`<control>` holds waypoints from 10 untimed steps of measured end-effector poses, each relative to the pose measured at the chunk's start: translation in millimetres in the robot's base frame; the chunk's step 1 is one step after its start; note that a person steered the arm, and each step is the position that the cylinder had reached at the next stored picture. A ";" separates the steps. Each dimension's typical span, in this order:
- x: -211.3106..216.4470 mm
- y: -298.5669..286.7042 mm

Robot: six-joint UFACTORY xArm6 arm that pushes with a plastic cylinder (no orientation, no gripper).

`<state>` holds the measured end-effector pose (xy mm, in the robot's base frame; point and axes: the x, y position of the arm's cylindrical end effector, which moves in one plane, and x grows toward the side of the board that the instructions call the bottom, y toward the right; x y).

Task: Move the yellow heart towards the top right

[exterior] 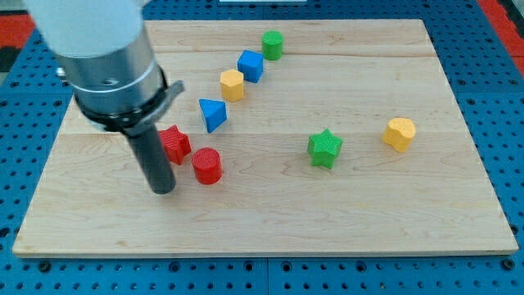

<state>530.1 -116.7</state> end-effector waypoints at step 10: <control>-97.8 318.7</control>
<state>432.3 202.0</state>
